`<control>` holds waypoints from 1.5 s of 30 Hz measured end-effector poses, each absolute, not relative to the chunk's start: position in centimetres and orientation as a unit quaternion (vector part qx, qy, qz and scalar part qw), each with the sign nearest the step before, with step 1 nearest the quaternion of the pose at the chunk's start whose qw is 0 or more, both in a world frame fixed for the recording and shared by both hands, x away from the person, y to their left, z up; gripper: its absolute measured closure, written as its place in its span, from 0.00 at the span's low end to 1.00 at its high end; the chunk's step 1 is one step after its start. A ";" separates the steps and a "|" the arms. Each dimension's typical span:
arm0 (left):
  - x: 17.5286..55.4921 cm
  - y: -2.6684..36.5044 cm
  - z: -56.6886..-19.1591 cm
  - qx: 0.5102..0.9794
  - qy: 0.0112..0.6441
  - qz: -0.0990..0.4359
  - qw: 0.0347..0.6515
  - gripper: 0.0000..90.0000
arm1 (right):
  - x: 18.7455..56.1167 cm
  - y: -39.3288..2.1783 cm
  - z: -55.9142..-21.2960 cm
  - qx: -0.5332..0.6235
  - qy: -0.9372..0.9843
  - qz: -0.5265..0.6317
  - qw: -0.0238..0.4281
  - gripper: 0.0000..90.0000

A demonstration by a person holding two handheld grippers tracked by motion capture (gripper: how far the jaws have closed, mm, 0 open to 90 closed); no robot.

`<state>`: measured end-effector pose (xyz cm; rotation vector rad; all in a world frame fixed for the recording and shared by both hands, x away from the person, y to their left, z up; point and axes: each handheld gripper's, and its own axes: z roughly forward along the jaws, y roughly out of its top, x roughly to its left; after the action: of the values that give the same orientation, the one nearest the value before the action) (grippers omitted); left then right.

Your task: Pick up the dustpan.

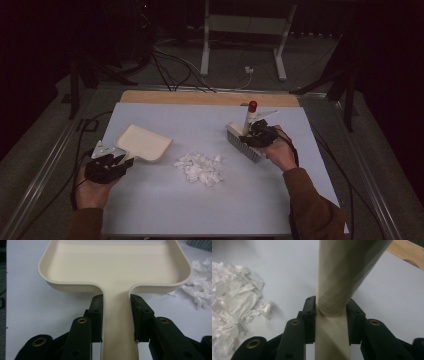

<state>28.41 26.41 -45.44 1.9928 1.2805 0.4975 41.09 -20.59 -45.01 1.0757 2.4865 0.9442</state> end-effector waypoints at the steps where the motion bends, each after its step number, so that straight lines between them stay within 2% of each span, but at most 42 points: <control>1: 28.4 26.4 -45.4 0.774 0.490 0.191 0.353 0.74 | 41.1 -20.6 -45.0 0.372 0.859 0.326 0.136 0.75; 17: 28.5 26.1 -45.6 0.827 0.422 0.155 0.337 0.74 | 41.0 -20.6 -45.0 0.372 0.859 0.325 0.136 0.75; 45: 27.1 25.9 -46.2 0.876 0.345 0.116 0.315 0.74 | 41.0 -20.8 -45.0 0.377 0.856 0.329 0.132 0.75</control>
<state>27.12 25.93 -46.18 2.3089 0.9095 0.3057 41.02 -20.83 -45.01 1.0934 2.4850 0.9544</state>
